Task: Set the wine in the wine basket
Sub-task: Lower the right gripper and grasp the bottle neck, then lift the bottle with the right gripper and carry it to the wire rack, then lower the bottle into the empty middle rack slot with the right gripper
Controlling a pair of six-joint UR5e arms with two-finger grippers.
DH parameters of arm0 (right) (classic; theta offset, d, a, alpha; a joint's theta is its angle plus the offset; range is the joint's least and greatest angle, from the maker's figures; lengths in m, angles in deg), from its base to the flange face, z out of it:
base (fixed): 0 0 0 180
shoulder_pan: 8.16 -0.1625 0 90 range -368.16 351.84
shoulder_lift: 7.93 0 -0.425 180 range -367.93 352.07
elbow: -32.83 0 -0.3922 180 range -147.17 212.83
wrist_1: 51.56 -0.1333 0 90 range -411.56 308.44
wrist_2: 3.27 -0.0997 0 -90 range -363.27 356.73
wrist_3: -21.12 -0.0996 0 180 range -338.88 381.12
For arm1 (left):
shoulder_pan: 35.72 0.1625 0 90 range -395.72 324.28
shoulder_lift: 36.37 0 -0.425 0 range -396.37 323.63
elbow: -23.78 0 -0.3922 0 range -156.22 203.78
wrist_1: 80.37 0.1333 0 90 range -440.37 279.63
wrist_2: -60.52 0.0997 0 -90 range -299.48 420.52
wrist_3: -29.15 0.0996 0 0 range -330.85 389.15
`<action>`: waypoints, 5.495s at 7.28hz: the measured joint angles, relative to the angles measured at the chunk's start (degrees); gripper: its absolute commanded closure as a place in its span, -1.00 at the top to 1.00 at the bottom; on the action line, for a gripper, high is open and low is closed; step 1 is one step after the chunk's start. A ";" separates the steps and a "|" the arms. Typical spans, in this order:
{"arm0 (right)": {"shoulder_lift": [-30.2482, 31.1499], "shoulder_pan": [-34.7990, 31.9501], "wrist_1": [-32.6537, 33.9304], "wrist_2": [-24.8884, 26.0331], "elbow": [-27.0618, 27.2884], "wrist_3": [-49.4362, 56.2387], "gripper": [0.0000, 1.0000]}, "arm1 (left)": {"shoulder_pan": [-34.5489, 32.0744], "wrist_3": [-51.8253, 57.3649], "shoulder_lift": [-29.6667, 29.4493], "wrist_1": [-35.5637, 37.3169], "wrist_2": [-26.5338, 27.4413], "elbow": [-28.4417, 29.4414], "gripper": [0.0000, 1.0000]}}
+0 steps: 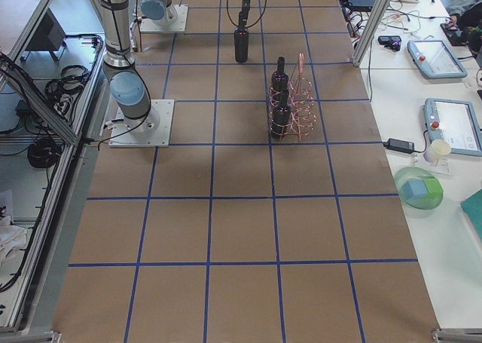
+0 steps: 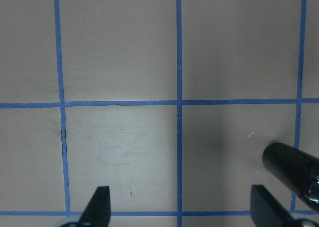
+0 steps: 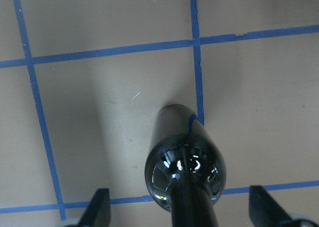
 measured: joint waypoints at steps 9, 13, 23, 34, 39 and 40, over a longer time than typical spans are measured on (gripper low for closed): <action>1.12 0.57 -1.79 -0.52 -0.34 0.26 -1.00 | -0.12 -0.62 0.21 0.08 -0.06 -0.40 1.00; 11.55 12.01 -14.37 3.25 -1.10 15.22 -1.00 | -0.04 -0.64 0.28 0.09 -0.05 -0.43 1.00; 8.11 36.51 -18.44 5.57 -11.41 42.51 -1.00 | 0.29 -0.55 0.36 0.08 0.51 -0.38 1.00; 2.41 36.65 -6.53 5.93 -6.49 44.10 -1.00 | 0.85 -0.55 0.56 -0.32 0.75 -0.38 1.00; 1.36 36.66 -3.63 6.01 -3.96 44.94 0.66 | 0.70 -0.62 0.24 0.13 0.52 -0.38 1.00; 1.47 36.66 -3.85 6.05 -3.93 44.68 1.00 | 0.62 -0.61 0.15 0.20 0.45 -0.35 1.00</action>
